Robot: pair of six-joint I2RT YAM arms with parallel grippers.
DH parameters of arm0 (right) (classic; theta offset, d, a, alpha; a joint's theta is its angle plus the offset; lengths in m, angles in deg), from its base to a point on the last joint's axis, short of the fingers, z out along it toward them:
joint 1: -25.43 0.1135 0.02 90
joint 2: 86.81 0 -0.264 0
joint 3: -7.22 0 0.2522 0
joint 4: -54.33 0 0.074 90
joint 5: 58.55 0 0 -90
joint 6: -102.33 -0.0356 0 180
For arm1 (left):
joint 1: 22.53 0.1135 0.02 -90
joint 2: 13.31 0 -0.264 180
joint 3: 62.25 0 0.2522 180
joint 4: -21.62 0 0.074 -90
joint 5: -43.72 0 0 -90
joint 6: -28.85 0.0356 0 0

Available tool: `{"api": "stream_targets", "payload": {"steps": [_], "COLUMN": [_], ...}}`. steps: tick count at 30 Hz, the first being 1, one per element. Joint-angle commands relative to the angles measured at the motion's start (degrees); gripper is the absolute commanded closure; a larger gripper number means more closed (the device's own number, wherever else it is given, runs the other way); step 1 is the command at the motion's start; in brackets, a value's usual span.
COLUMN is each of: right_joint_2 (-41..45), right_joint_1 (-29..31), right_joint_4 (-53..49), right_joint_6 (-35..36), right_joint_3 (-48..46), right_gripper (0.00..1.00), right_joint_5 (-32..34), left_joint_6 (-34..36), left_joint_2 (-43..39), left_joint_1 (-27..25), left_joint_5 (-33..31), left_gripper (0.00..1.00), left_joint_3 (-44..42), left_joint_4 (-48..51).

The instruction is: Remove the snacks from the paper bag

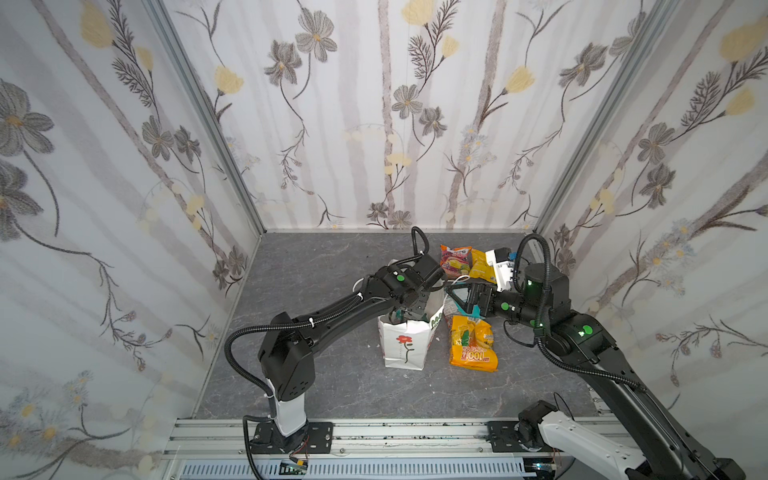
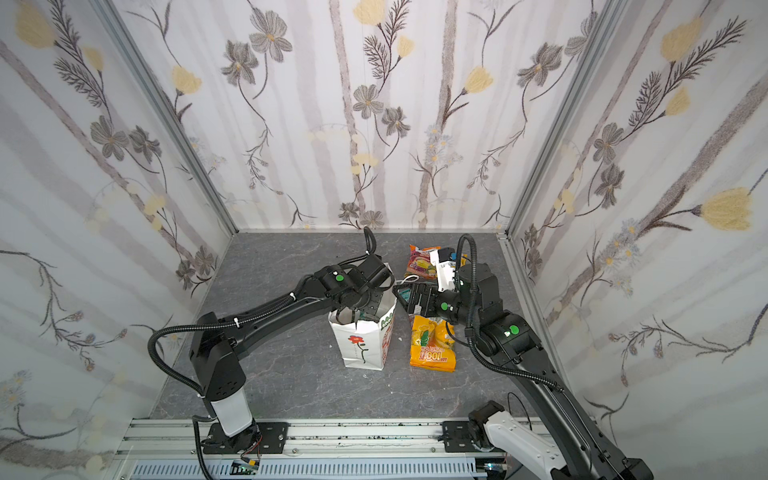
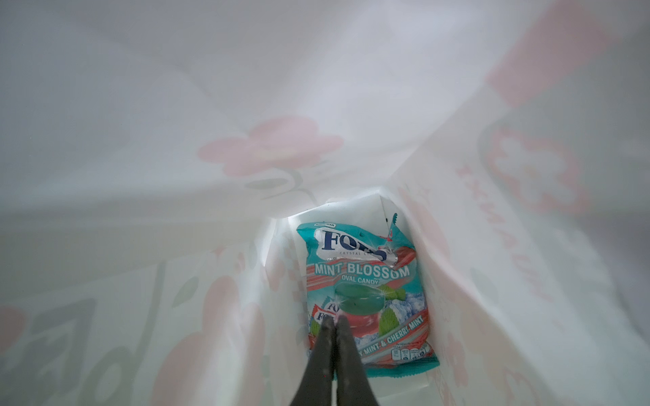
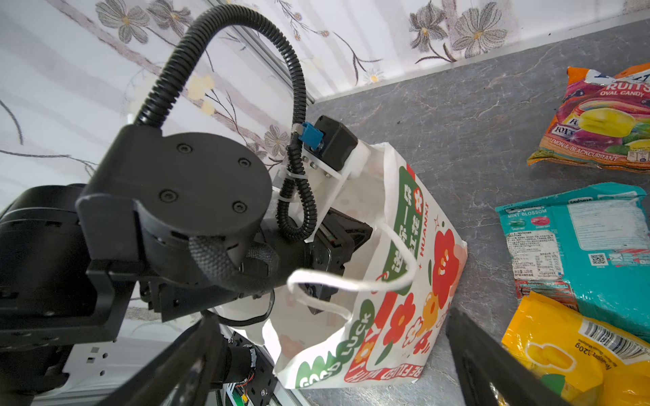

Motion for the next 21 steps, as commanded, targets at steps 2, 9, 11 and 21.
{"api": "stream_targets", "payload": {"steps": [2,9,11,21], "right_joint_2": [1.28,3.02,3.47,4.72], "right_joint_1": [-0.01,0.01,0.01,-0.1], "right_joint_4": [3.91,4.02,4.08,4.81], "right_joint_6": [-1.42,-2.07,-2.18,-2.76], "right_joint_3": [0.94,1.73,1.92,1.74], "right_gripper": [0.01,0.01,0.01,0.01], "right_joint_5": [-0.26,0.94,1.41,2.34], "left_joint_6": [0.76,1.43,1.7,2.43], "left_joint_2": [-1.95,-4.5,-5.13,-6.44], "left_joint_1": [0.13,0.26,0.27,-0.06], "left_joint_5": [-1.62,-1.45,-1.47,2.5], "left_gripper": [1.0,1.0,1.0,1.0], "left_joint_3": [1.62,4.86,5.79,4.59], "left_joint_4": [2.25,3.5,3.85,1.78]}}
